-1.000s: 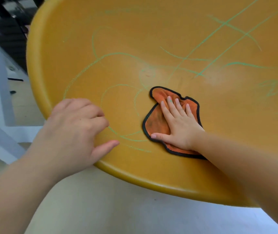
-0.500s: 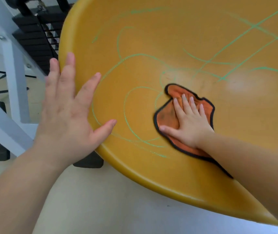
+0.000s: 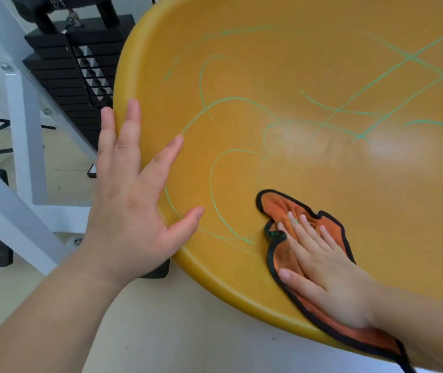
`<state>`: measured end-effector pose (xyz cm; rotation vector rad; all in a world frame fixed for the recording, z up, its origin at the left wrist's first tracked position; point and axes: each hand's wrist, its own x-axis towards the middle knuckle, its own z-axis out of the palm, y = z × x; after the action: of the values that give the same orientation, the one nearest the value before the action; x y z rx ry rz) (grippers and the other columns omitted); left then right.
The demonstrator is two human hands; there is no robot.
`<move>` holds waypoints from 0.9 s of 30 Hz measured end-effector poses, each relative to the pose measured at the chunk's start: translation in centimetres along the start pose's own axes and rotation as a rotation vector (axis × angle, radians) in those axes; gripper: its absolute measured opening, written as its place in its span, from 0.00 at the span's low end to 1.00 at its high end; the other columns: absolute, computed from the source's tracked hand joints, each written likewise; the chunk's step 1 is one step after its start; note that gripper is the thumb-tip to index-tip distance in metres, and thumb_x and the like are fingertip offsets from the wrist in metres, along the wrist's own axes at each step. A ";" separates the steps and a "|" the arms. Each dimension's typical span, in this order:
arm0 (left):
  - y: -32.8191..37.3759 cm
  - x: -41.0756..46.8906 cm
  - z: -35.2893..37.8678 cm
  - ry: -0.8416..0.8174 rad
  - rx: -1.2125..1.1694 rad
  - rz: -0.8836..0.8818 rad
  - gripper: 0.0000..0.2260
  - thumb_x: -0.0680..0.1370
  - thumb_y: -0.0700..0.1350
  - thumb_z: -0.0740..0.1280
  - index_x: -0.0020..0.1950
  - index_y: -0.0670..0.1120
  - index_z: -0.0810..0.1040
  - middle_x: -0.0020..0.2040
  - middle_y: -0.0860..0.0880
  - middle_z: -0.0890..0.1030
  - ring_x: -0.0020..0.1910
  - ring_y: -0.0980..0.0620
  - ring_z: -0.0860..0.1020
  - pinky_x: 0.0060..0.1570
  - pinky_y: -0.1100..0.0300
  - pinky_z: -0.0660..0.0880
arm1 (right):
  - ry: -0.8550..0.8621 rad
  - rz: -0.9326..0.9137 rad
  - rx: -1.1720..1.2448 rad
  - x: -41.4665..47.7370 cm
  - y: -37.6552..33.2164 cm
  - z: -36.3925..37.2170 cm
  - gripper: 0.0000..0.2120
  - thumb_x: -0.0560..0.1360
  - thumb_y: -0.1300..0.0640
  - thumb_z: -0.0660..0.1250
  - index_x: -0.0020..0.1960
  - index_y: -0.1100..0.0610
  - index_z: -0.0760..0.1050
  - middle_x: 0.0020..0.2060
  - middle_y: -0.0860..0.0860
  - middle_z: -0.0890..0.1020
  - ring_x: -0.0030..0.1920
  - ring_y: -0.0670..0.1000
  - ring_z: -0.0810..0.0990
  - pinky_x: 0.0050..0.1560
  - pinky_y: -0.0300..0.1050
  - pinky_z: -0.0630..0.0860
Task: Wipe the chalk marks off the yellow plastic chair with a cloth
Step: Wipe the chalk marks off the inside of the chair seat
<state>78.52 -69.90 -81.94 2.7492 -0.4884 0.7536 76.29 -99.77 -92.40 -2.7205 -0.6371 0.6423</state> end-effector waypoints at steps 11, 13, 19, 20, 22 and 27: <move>0.1 -0.5 -0.3 -0.032 0.018 -0.005 0.44 0.76 0.64 0.61 0.81 0.37 0.51 0.81 0.35 0.46 0.80 0.33 0.43 0.79 0.51 0.39 | 0.356 0.388 0.056 13.7 3.1 -4.0 0.40 0.80 0.31 0.39 0.83 0.54 0.37 0.82 0.54 0.35 0.81 0.57 0.34 0.80 0.62 0.37; 0.1 -0.4 -0.1 -0.022 0.029 -0.001 0.45 0.75 0.64 0.63 0.80 0.37 0.52 0.81 0.34 0.47 0.80 0.33 0.44 0.79 0.49 0.40 | 0.301 0.278 0.044 10.7 0.3 -2.0 0.42 0.78 0.29 0.36 0.83 0.54 0.35 0.81 0.54 0.34 0.81 0.56 0.33 0.80 0.59 0.37; 0.4 -0.1 0.3 0.032 0.033 0.015 0.46 0.71 0.63 0.66 0.79 0.36 0.57 0.80 0.33 0.51 0.79 0.30 0.47 0.79 0.45 0.43 | 0.036 -0.075 0.094 0.1 -3.3 -0.1 0.44 0.70 0.22 0.29 0.78 0.43 0.26 0.76 0.41 0.24 0.75 0.43 0.22 0.78 0.48 0.29; 0.4 -0.1 0.3 0.034 0.029 0.015 0.46 0.71 0.62 0.66 0.79 0.36 0.58 0.80 0.33 0.51 0.79 0.31 0.47 0.79 0.45 0.43 | 0.035 -0.072 0.067 0.4 -2.5 -0.1 0.45 0.68 0.21 0.28 0.78 0.42 0.26 0.76 0.40 0.24 0.75 0.43 0.22 0.78 0.49 0.29; 0.2 -0.1 0.4 0.030 0.025 0.018 0.45 0.71 0.62 0.66 0.79 0.35 0.57 0.80 0.32 0.51 0.79 0.31 0.46 0.79 0.45 0.43 | 0.120 -0.006 -0.024 3.4 -0.1 -0.5 0.50 0.65 0.19 0.26 0.81 0.43 0.30 0.78 0.44 0.27 0.78 0.48 0.25 0.79 0.55 0.32; 0.2 -0.2 0.3 0.019 0.019 0.006 0.42 0.72 0.57 0.65 0.79 0.36 0.57 0.80 0.32 0.49 0.79 0.31 0.45 0.79 0.46 0.42 | 0.395 0.334 -0.027 14.1 5.5 -4.7 0.49 0.72 0.21 0.36 0.84 0.50 0.38 0.82 0.54 0.36 0.82 0.58 0.35 0.80 0.64 0.39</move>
<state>78.41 -70.19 -82.30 2.7564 -0.4876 0.7895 91.83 -98.62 -95.32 -2.8834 -0.0990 0.1469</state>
